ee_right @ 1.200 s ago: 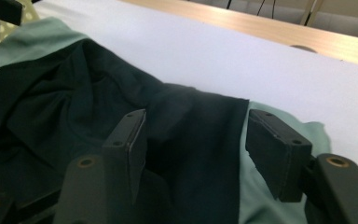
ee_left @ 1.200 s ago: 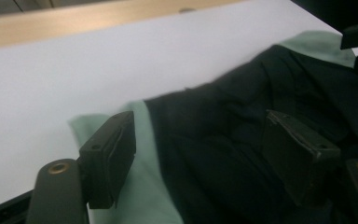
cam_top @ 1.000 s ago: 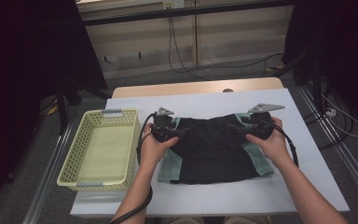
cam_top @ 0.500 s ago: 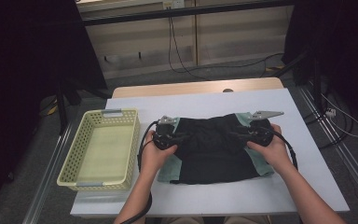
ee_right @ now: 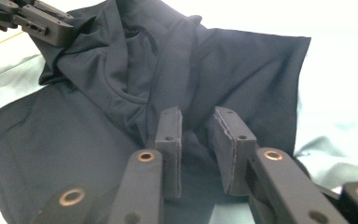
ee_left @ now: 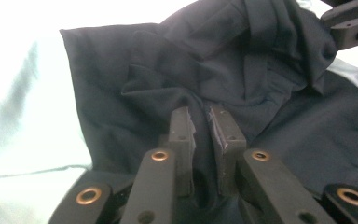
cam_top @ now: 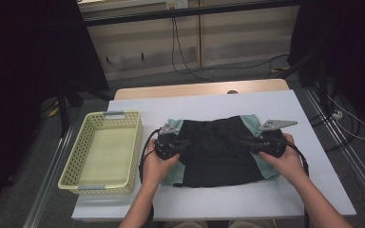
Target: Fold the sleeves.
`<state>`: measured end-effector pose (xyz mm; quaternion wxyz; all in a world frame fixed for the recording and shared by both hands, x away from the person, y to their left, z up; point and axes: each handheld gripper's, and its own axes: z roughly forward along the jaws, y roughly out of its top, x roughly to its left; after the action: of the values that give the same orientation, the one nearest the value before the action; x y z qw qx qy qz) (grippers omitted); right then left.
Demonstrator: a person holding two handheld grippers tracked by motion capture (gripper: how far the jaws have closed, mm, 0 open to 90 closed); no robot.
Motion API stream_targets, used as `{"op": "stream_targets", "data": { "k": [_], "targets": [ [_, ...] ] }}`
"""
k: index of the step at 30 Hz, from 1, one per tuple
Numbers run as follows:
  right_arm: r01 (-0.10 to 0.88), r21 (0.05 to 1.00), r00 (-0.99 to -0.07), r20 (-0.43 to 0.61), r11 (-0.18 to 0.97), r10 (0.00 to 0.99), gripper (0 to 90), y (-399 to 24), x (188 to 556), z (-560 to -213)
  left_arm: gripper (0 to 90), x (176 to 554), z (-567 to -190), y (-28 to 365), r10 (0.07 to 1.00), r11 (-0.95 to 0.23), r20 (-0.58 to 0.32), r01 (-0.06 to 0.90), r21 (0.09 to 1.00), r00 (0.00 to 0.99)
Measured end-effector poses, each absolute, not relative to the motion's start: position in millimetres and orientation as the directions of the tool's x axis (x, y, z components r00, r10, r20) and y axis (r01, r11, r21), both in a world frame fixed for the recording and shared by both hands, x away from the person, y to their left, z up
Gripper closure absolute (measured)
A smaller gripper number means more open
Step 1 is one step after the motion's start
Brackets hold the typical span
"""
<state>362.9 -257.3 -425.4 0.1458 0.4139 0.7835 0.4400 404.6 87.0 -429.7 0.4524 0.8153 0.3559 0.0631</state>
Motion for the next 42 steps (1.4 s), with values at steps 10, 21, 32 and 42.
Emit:
{"op": "stream_targets", "data": {
  "k": [10, 21, 32, 42],
  "targets": [
    [0.523, 0.806, -0.629, 0.144, 0.278, 0.764, 87.5, -266.5, 353.9, -431.5, 79.9, 392.6, -432.3, 88.0, 0.634, -0.35, -0.202, 0.51, 0.786, 0.746],
    [0.532, 0.788, -0.64, 0.135, 0.31, 0.756, 89.3, -275.7, 341.9, -442.0, 75.8, 383.3, -440.3, 92.9, 0.63, -0.386, -0.184, 0.51, 0.769, 0.755],
    [0.5, 0.818, -0.634, 0.122, 0.284, 0.763, 72.8, -271.2, 339.6, -433.5, 61.9, 388.0, -435.5, 93.7, 0.646, -0.358, -0.19, 0.514, 0.78, 0.739],
    [0.482, 0.848, -0.6, 0.137, 0.22, 0.788, 48.0, -255.1, 360.9, -420.8, 39.2, 407.1, -421.7, 87.0, 0.688, -0.297, -0.182, 0.501, 0.813, 0.703]
  ]
}}
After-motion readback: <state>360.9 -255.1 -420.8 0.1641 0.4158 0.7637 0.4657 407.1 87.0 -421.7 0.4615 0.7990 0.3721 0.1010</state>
